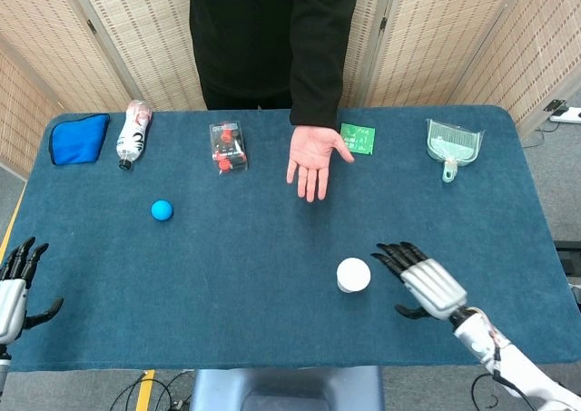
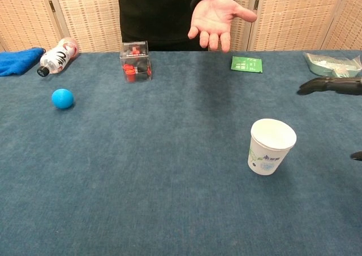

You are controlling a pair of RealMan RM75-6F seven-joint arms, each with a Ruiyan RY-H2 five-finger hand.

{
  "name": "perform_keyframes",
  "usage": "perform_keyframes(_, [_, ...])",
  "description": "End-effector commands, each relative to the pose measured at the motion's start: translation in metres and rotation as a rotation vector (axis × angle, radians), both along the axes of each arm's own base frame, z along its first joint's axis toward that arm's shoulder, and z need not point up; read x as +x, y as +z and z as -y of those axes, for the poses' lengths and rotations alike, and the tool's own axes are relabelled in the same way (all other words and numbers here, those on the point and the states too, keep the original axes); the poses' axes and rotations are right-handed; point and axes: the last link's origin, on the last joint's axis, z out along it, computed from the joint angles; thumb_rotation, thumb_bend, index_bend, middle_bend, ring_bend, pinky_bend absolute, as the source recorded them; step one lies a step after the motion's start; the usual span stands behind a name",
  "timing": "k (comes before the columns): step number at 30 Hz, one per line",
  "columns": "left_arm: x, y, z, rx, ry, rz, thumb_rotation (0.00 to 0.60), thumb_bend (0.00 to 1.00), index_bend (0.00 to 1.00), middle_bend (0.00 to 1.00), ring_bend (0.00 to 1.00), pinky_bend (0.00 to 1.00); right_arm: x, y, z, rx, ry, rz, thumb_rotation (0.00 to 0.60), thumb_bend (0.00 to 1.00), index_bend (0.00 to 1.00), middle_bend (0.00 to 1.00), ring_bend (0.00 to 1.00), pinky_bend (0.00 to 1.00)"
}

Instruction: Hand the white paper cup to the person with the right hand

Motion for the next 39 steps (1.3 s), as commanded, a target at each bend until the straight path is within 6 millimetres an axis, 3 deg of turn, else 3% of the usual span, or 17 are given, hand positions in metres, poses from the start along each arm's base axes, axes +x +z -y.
perform_keyframes(1, [-0.001, 0.003, 0.001, -0.006, -0.003, 0.013, 0.600, 0.32, 0.09, 0.00, 0.00, 0.25, 0.027, -0.024, 0.020, 0.045, 0.027, -0.011, 0.600, 0.18, 0.00, 0.00, 0.00, 0.00])
perform_keyframes(7, [-0.003, 0.005, 0.000, -0.017, 0.000, 0.031, 0.600, 0.32, 0.09, 0.00, 0.00, 0.25, 0.039, -0.047, 0.037, 0.080, -0.005, -0.033, 0.600, 0.18, 0.00, 0.00, 0.00, 0.00])
perform_keyframes(12, [-0.003, 0.007, 0.000, -0.018, -0.006, 0.042, 0.600, 0.32, 0.09, 0.00, 0.00, 0.25, 0.042, -0.059, 0.040, 0.090, -0.011, -0.037, 0.600, 0.20, 0.02, 0.07, 0.01, 0.01])
perform_keyframes(13, [-0.003, 0.007, 0.000, -0.016, -0.006, 0.046, 0.600, 0.32, 0.09, 0.00, 0.00, 0.25, 0.042, -0.061, 0.040, 0.092, -0.011, -0.038, 0.600, 0.22, 0.04, 0.11, 0.02, 0.03])
perform_keyframes(20, [-0.004, 0.010, 0.001, -0.006, -0.017, 0.058, 0.600, 0.32, 0.08, 0.00, 0.00, 0.25, 0.047, -0.065, 0.041, 0.059, 0.021, -0.035, 0.600, 0.36, 0.41, 0.43, 0.37, 0.44])
perform_keyframes(27, [-0.005, 0.011, 0.003, -0.001, -0.011, 0.057, 0.600, 0.32, 0.08, 0.00, 0.00, 0.25, 0.056, -0.049, 0.039, 0.005, 0.031, 0.007, 0.600, 0.37, 0.45, 0.46, 0.41, 0.49])
perform_keyframes(33, [-0.005, 0.011, 0.002, -0.001, -0.010, 0.052, 0.600, 0.32, 0.08, 0.00, 0.00, 0.25, 0.104, -0.009, 0.042, -0.112, 0.127, 0.107, 0.600, 0.37, 0.45, 0.46, 0.41, 0.49])
perform_keyframes(39, [-0.005, 0.012, 0.001, 0.001, -0.004, 0.051, 0.600, 0.32, 0.08, 0.00, 0.00, 0.25, 0.167, 0.023, 0.068, -0.256, 0.208, 0.163, 0.600, 0.36, 0.45, 0.46, 0.41, 0.49])
